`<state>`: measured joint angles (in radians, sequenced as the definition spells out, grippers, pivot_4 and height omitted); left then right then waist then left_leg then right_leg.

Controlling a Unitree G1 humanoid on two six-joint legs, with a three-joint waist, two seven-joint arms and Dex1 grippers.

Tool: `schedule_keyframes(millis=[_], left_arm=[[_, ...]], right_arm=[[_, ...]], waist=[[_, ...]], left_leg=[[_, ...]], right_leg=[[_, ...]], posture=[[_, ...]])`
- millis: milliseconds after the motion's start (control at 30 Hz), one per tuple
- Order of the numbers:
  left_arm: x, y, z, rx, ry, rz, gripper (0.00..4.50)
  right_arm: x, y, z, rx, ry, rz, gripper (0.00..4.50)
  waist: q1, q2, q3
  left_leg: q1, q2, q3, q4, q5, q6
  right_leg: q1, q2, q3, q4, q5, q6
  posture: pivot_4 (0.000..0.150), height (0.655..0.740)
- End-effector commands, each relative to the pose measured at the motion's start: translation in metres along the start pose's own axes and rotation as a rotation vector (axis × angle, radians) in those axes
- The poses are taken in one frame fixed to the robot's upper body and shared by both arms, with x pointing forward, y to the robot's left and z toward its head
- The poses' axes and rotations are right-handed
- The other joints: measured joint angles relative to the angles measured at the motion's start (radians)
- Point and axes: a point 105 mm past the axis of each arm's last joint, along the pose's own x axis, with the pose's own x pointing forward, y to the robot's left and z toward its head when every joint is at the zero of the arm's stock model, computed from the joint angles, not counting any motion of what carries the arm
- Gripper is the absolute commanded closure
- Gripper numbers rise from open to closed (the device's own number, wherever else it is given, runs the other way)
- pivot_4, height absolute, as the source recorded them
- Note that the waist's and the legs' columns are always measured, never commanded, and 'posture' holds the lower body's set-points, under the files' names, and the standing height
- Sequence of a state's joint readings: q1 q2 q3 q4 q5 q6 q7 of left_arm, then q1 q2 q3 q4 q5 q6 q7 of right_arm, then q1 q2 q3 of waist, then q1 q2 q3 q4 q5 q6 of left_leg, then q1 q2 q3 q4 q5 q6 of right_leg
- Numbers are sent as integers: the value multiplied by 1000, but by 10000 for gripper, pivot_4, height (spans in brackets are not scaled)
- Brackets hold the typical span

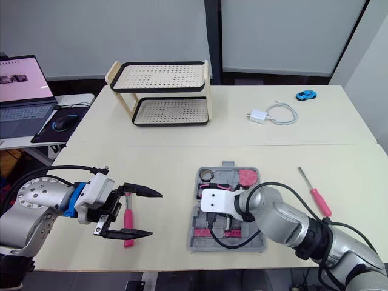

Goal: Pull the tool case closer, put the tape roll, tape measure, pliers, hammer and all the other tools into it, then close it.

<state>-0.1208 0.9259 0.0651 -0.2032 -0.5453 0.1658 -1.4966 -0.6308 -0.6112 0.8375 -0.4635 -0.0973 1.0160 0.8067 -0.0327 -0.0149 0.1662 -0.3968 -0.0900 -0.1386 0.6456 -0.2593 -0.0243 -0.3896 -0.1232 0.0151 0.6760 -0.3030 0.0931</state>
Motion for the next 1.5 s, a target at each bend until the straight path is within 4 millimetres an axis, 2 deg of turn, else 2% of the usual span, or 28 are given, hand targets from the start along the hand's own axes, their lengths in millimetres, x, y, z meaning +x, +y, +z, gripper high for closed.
schedule_keyframes(millis=[33, 533, 667, 1033, 1267, 1333, 1433, 1500], left_arm=[[-4, 1, 6, 39, 13, 5, 0], [-4, 0, 5, 33, 16, 9, 0], [-4, 0, 5, 33, 16, 8, 0], [-3, 1, 5, 35, 10, 3, 0], [-2, 2, 6, 40, 7, 3, 0], [-1, 2, 6, 41, 6, 4, 0], [-1, 2, 6, 41, 7, 3, 0], [-1, 2, 6, 41, 7, 3, 0]], right_arm=[[-4, -4, 6, -24, -16, -19, 43293], [1, -3, 6, -16, -17, -20, 43293], [1, -3, 7, -12, -24, -22, 30188], [-3, -6, 10, -20, -47, -32, 30188], [-5, -8, 4, -19, -47, -36, 30188], [-4, -8, 2, -14, -49, -39, 33910], [-2, -6, 0, -11, -47, -37, 43124], [-1, -5, 0, -10, -45, -34, 44853]], waist=[[0, 0, 0], [0, 0, 0], [0, 0, 0], [0, 0, 0], [0, 0, 0], [0, 0, 0], [0, 0, 0], [0, 0, 0]], left_leg=[[0, 0, 0, 0, 0, 0], [0, 0, 0, 0, 0, 0], [0, 0, 0, 0, 0, 0], [0, 0, 0, 0, 0, 0], [0, 0, 0, 0, 0, 0], [0, 0, 0, 0, 0, 0], [0, 0, 0, 0, 0, 0], [0, 0, 0, 0, 0, 0]], right_leg=[[0, 0, 0, 0, 0, 0], [0, 0, 0, 0, 0, 0], [0, 0, 0, 0, 0, 0], [0, 0, 0, 0, 0, 0], [0, 0, 0, 0, 0, 0], [0, 0, 0, 1, 0, 0], [0, 0, 0, 1, 0, 0], [0, 0, 0, 1, 0, 0]], posture=[[1500, 7400], [1500, 7400], [1500, 7400], [1500, 7400], [1500, 7400], [1500, 7400], [1500, 7400], [1500, 7400]])
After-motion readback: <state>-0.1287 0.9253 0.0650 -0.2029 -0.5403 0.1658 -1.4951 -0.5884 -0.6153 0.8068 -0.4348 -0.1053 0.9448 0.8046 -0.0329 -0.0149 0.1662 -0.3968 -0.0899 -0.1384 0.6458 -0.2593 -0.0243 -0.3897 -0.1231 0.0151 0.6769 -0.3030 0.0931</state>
